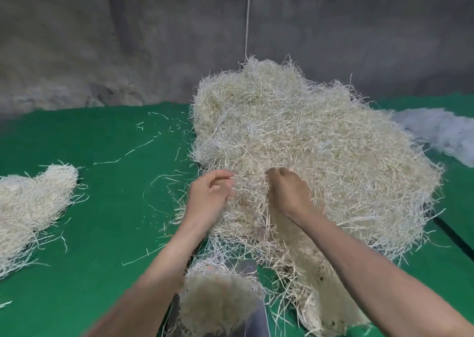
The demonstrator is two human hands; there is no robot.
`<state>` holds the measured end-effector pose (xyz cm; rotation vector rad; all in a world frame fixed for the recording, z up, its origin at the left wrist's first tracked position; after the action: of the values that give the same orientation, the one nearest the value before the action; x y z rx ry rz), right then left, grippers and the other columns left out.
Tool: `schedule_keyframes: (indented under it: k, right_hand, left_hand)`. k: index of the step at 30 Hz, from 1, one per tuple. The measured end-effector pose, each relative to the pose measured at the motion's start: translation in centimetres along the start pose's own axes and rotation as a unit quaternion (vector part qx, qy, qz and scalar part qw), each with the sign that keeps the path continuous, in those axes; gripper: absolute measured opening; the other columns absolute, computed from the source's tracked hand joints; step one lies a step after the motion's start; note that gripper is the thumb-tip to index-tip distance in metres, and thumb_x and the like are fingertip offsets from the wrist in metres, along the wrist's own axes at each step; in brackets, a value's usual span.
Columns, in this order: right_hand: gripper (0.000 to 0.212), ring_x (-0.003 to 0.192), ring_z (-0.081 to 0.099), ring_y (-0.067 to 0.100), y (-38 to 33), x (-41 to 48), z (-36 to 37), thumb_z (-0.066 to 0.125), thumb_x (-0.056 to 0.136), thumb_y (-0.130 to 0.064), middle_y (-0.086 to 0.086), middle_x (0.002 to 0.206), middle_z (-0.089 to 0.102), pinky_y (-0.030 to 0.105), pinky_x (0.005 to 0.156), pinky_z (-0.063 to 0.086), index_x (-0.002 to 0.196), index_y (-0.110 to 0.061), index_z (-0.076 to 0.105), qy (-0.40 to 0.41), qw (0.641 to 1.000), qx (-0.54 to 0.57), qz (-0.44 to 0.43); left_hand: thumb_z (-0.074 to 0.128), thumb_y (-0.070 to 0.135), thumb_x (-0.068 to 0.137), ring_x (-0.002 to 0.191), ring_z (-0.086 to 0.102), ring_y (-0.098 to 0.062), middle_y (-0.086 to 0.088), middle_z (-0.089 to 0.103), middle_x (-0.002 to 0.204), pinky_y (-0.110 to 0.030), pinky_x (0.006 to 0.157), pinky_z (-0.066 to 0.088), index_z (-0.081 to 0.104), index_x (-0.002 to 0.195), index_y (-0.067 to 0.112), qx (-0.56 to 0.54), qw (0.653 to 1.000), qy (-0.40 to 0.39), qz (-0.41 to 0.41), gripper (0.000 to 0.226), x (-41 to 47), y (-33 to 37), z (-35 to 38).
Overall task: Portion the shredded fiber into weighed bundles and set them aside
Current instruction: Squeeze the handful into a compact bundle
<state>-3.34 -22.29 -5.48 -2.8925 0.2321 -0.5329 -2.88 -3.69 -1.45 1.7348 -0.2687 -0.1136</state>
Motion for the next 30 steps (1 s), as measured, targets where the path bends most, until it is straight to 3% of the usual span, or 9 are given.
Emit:
schedule_keyframes:
  k: [4,9,12,16,20,22,24,26,30]
  right_hand:
    - [0.044,0.081,0.052,0.010,0.1,5.1,-5.2,0.061,0.075,0.011,-0.007,0.092,0.053,0.016,0.074,0.042,0.113,-0.010,0.060,0.129,0.970,0.204,-0.001]
    - [0.023,0.073,0.047,-0.002,0.2,8.8,-9.9,0.060,0.080,0.003,-0.005,0.092,0.056,0.005,0.071,0.037,0.099,-0.009,0.064,0.191,0.943,0.267,-0.060]
    - [0.023,0.070,0.051,-0.002,-0.2,10.5,-12.0,0.052,0.081,0.008,-0.007,0.079,0.058,0.010,0.068,0.041,0.089,-0.008,0.066,0.219,0.912,0.340,-0.071]
    - [0.017,0.065,0.054,0.002,1.3,11.4,-12.9,0.056,0.087,0.003,-0.011,0.075,0.056,0.013,0.062,0.042,0.083,-0.013,0.060,0.022,0.954,0.295,-0.041]
    - [0.017,0.058,0.060,-0.004,3.7,8.6,-11.9,0.066,0.083,-0.002,-0.009,0.071,0.063,0.010,0.053,0.044,0.074,-0.016,0.064,-0.245,0.941,0.220,-0.077]
    - [0.022,0.084,0.062,0.005,3.4,6.7,-9.8,0.073,0.079,-0.012,-0.009,0.093,0.065,0.013,0.069,0.046,0.099,-0.018,0.065,-0.357,0.923,0.087,-0.113]
    - [0.066,0.110,0.052,0.015,2.8,5.1,-6.6,0.076,0.076,-0.023,-0.005,0.124,0.053,0.022,0.088,0.040,0.135,-0.024,0.044,-0.397,0.907,-0.032,-0.132]
    - [0.074,0.105,0.051,0.018,2.2,4.5,-4.0,0.071,0.079,-0.016,0.002,0.122,0.050,0.029,0.089,0.046,0.142,-0.026,0.033,-0.319,0.934,-0.093,-0.134]
    - [0.035,0.087,0.055,0.014,2.0,6.7,-4.3,0.062,0.082,-0.005,-0.002,0.096,0.060,0.023,0.085,0.047,0.115,-0.018,0.061,-0.118,0.988,0.059,-0.077]
  left_hand:
    - [0.066,-0.001,0.080,0.084,0.061,0.007,0.014,0.058,0.111,-0.006,0.066,0.048,0.051,0.120,0.028,0.008,0.998,-0.024,0.060,0.052,2.6,2.8,2.3]
    - [0.077,0.014,0.074,0.112,0.048,0.001,0.017,0.046,0.127,-0.017,0.092,0.041,0.040,0.134,0.032,0.049,0.991,0.018,0.119,0.073,5.6,5.6,4.3]
    - [0.079,0.018,0.073,0.108,0.049,0.004,0.019,0.046,0.124,-0.013,0.085,0.042,0.041,0.128,0.038,0.039,0.990,0.007,0.139,0.069,7.3,6.7,5.4]
    - [0.074,0.013,0.078,0.104,0.055,-0.002,0.010,0.056,0.118,-0.011,0.081,0.046,0.051,0.123,0.026,0.103,0.987,-0.059,0.109,0.051,9.2,6.2,6.2]
    - [0.066,0.005,0.083,0.083,0.057,0.003,0.009,0.061,0.105,0.001,0.058,0.041,0.060,0.113,0.019,0.103,0.993,-0.026,0.048,0.034,9.3,3.8,5.4]
    - [0.064,0.005,0.085,0.080,0.057,0.002,0.009,0.061,0.100,0.000,0.057,0.042,0.063,0.106,0.018,0.102,0.994,-0.014,0.035,0.024,9.3,3.0,5.2]
    - [0.061,0.004,0.087,0.073,0.057,-0.002,0.007,0.062,0.099,-0.004,0.055,0.045,0.064,0.101,0.018,0.091,0.996,0.001,0.025,0.019,9.5,2.8,5.3]
    - [0.058,0.002,0.089,0.071,0.056,-0.002,0.007,0.063,0.097,-0.003,0.053,0.045,0.064,0.099,0.017,0.083,0.996,0.018,0.016,0.019,9.7,2.9,5.4]
    - [0.059,-0.004,0.085,0.074,0.056,0.001,0.006,0.061,0.110,-0.003,0.055,0.045,0.061,0.109,0.020,0.134,0.991,-0.025,0.015,0.034,9.9,2.8,5.1]
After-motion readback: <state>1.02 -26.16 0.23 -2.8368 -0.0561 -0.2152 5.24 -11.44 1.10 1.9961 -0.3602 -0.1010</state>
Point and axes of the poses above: each hand's wrist, its own x-axis towards the middle knuckle, its own z-axis out of the palm, y = z × x, the point moved 2 cm from there along x, towards the middle knuckle
